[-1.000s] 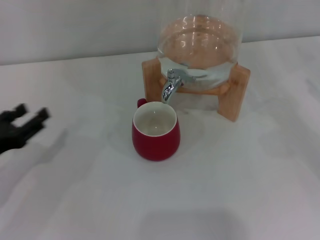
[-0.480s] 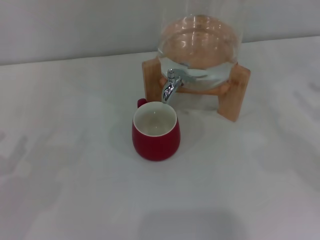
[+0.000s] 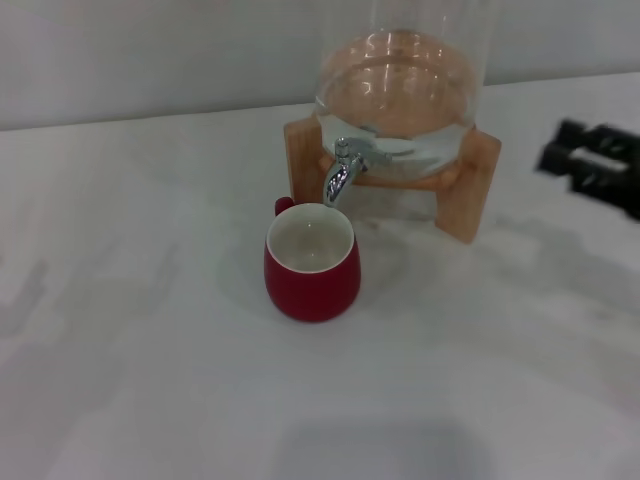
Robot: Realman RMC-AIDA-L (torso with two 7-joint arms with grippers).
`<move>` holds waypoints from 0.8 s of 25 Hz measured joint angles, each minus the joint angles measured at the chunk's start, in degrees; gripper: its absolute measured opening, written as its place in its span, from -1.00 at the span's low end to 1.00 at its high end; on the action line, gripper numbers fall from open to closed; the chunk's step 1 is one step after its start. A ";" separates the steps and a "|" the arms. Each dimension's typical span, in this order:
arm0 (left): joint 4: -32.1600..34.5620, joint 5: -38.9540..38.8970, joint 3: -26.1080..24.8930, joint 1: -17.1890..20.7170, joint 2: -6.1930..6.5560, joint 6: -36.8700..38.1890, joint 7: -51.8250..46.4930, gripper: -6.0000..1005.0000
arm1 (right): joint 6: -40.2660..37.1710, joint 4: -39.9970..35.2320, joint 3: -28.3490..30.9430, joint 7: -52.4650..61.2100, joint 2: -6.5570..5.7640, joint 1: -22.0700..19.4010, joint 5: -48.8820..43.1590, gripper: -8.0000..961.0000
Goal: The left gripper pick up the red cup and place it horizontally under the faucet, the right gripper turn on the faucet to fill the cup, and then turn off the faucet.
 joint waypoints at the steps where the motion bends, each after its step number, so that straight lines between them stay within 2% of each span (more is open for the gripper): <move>1: 0.26 0.00 0.00 0.03 0.00 -0.03 -0.02 0.33 | -0.35 0.52 -1.34 0.02 0.01 0.41 -0.78 0.32; 9: 2.01 -2.26 -0.24 1.01 0.02 -0.16 -0.07 0.33 | -8.91 6.28 -12.19 2.40 0.08 0.82 -3.22 0.32; 14: 2.05 -2.83 -0.58 1.16 0.03 0.17 0.07 0.33 | -17.76 12.20 -21.04 5.94 0.14 0.37 -4.78 0.32; 20: 1.62 -1.64 -1.62 0.23 0.08 0.87 0.38 0.33 | -24.49 16.04 -26.65 7.54 0.23 -0.67 -3.94 0.32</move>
